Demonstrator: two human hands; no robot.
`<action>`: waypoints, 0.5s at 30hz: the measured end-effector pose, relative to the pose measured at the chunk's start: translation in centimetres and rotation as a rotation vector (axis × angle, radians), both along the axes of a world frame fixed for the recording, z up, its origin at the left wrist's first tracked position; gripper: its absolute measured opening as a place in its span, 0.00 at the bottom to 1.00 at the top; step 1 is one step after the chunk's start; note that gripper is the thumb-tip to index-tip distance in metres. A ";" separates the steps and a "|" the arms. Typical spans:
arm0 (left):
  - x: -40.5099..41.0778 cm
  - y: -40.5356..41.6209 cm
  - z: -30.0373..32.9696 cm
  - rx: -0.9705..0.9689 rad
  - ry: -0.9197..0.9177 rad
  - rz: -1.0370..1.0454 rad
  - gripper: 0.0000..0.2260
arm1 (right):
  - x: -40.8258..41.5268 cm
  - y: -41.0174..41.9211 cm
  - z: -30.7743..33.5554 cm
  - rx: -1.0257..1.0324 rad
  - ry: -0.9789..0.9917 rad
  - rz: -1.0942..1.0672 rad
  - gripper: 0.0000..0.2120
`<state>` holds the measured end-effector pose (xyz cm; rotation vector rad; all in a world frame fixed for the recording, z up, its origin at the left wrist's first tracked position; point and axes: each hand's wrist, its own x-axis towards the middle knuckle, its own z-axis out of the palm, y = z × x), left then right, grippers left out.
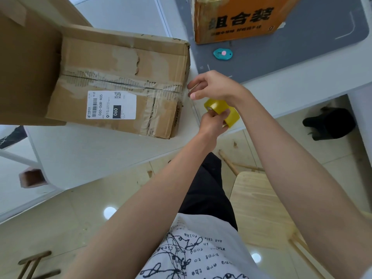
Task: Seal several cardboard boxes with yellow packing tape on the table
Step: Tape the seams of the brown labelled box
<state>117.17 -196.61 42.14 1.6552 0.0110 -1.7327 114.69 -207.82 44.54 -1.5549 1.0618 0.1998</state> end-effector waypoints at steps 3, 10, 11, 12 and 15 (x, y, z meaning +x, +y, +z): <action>-0.3 0.2 -0.3 0.009 0.001 -0.004 0.14 | 0.5 -0.2 0.0 -0.005 0.001 -0.004 0.16; -0.3 0.3 -0.7 0.018 0.020 0.000 0.14 | 1.0 0.0 -0.8 -0.043 0.064 -0.013 0.10; -0.3 0.2 -0.8 0.021 0.021 0.001 0.13 | 1.1 0.1 -0.9 -0.054 0.073 -0.020 0.10; -0.3 0.2 -0.7 0.023 0.019 -0.001 0.13 | 1.3 0.2 -1.0 -0.066 0.082 -0.026 0.10; -0.4 0.1 -0.8 0.040 -0.004 -0.018 0.12 | 2.3 0.4 -1.4 -0.110 0.108 -0.016 0.12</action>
